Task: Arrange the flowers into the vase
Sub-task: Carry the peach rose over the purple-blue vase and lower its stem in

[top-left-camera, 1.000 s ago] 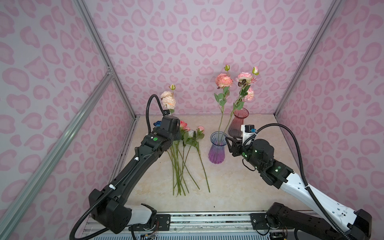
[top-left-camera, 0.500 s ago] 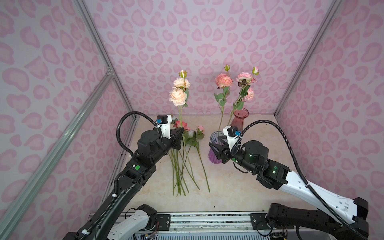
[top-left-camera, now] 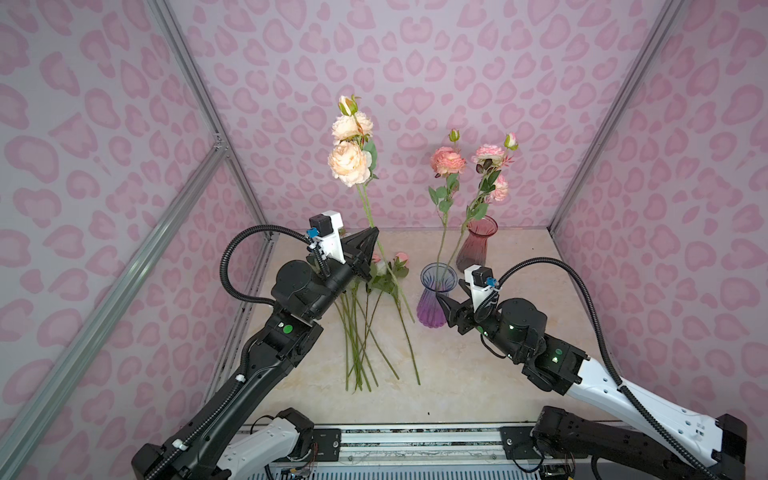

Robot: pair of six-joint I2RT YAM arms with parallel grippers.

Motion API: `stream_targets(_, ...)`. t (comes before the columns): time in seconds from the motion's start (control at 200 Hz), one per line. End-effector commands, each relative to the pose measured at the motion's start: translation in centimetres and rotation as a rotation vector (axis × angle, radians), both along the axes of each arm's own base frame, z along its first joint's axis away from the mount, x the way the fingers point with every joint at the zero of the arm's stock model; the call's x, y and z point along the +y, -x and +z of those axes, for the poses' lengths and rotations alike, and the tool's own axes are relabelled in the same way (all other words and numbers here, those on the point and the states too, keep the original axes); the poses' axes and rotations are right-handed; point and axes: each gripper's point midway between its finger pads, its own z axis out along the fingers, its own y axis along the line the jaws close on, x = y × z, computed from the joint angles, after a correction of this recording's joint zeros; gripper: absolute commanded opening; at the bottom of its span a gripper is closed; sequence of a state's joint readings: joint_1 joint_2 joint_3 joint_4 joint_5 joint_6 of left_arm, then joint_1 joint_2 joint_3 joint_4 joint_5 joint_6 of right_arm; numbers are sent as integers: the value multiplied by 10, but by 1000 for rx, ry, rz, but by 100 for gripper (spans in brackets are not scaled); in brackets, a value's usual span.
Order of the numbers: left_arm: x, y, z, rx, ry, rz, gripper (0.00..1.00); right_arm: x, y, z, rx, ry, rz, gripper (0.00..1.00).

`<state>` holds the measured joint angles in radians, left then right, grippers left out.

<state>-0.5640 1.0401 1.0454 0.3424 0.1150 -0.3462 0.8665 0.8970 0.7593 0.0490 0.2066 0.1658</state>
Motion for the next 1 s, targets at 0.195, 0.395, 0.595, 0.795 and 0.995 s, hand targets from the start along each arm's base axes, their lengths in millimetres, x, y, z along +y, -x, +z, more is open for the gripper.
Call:
stream_targets(0.195, -15, -6, 63, -248, 119, 18, 3, -103, -21, -11, 28, -215, -361, 77)
stream_targets(0.395, -38, -28, 56, -271, 85, 66, 3, -137, -16, -12, 9, -296, -441, 77)
stream_targets(0.595, -66, -57, 23, -218, 12, 64, 3, -131, -17, -16, 39, -279, -406, 77)
stream_targets(0.795, -82, -76, -21, -145, -66, 68, 3, -129, -18, -19, 45, -269, -395, 77)
stream_targets(0.995, -92, -87, -66, -44, -109, 60, 6, -127, -19, -27, 65, -258, -392, 77)
